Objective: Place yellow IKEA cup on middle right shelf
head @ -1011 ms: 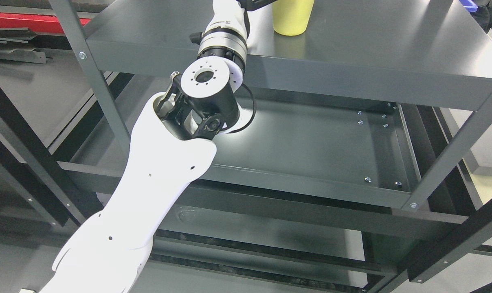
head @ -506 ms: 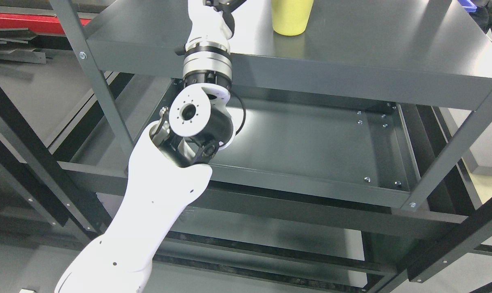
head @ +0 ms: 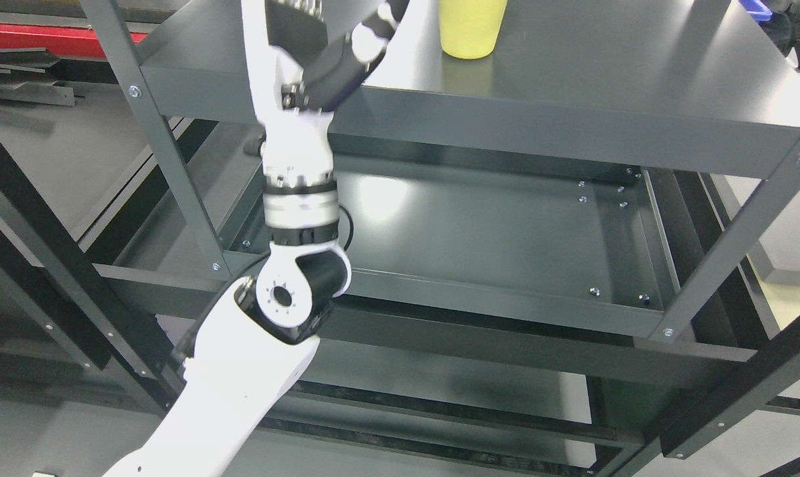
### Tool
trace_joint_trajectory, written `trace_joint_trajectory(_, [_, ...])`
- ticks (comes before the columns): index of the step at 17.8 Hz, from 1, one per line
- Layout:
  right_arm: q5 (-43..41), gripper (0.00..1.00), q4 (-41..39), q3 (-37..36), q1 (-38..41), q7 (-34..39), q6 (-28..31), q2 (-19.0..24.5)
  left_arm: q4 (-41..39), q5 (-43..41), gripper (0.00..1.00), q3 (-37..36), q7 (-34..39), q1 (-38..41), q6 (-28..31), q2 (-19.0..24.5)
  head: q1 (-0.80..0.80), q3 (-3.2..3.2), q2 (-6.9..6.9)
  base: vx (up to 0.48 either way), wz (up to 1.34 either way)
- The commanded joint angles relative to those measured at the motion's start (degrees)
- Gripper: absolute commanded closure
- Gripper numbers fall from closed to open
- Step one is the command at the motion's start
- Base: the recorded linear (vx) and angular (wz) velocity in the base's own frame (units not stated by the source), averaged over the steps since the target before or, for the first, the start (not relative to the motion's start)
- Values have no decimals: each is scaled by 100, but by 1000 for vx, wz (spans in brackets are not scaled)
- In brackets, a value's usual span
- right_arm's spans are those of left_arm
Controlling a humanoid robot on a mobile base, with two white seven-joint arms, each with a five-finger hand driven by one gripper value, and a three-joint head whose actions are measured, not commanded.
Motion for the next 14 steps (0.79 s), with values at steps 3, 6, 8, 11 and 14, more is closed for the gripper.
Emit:
trace_joint_trajectory(3, [-141,1,1,97,80,6,5,-100,-4,-269,1,-328,-1240,1435,-1220,924,0,0,0,-45,0])
trace_joint_trajectory(6, [-141,1,1,97,80,6,5,-100,31,-269,1,-390,-1241,1979,-1379,891,0,0,0,-87,97])
trace_joint_trajectory(8, [-141,1,1,97,80,6,5,-100,66,-269,1,-285,-1250,2340,-1353,741,0,0,0,-119,107])
trace_joint_trajectory(11, [-141,1,1,97,80,6,5,-100,522,-269,2,-40,-1267,2789,-881,337,0,0,0,-101,11])
trace_joint_trajectory(14, [-141,1,1,97,80,6,5,-100,778,-269,2,898,-1494,3097,724,-425,0,0,0,-86,-250])
